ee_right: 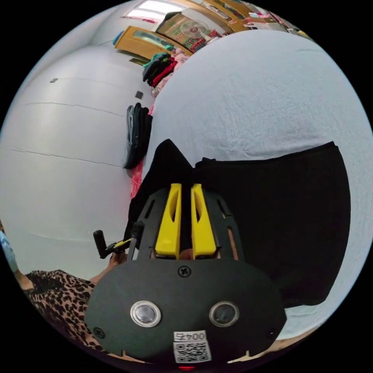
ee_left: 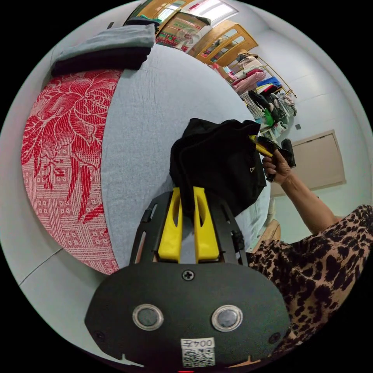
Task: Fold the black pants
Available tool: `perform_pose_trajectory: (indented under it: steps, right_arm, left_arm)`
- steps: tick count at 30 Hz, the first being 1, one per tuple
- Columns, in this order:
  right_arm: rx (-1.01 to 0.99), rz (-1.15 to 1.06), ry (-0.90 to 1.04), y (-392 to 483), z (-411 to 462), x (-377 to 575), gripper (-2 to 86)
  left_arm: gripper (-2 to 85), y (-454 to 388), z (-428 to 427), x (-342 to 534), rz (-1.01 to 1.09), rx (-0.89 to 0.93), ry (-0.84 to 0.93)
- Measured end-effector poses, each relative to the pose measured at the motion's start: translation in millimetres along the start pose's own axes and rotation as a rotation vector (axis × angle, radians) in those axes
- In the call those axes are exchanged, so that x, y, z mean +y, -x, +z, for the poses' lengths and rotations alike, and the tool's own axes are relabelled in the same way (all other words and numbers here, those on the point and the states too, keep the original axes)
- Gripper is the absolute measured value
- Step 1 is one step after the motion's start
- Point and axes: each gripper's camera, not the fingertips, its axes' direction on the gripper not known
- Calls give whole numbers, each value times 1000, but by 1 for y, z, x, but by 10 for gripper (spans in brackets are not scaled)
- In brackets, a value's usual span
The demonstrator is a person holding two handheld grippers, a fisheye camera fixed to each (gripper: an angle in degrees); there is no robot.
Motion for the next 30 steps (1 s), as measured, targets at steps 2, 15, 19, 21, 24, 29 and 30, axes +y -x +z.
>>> perform_pose_trajectory:
  steps: [2, 15, 19, 21, 24, 29, 30]
  right_arm:
    - [-1, -5, -22, 13, -17, 1, 40]
    - [-119, -947, -951, 366, -474, 109, 36]
    - [0, -1085, -1015, 428, -522, 169, 36]
    - [1, -1137, -1071, 451, -544, 203, 35]
    - [-18, -1166, -1118, 475, -577, 234, 34]
    - [-135, -1231, -1124, 516, -608, 265, 35]
    - [-140, -1242, -1133, 525, -608, 271, 35]
  left_arm:
    - [45, -19, -17, -5, 34, 16, -20]
    - [29, -388, -434, -26, 834, -196, -823]
    - [31, -465, -495, 41, 904, -312, -933]
    - [31, -492, -504, 68, 932, -372, -977]
    - [30, -525, -530, 107, 972, -345, -1065]
    - [28, -570, -583, 166, 1041, -316, -1259]
    - [27, -578, -591, 176, 1043, -346, -1296]
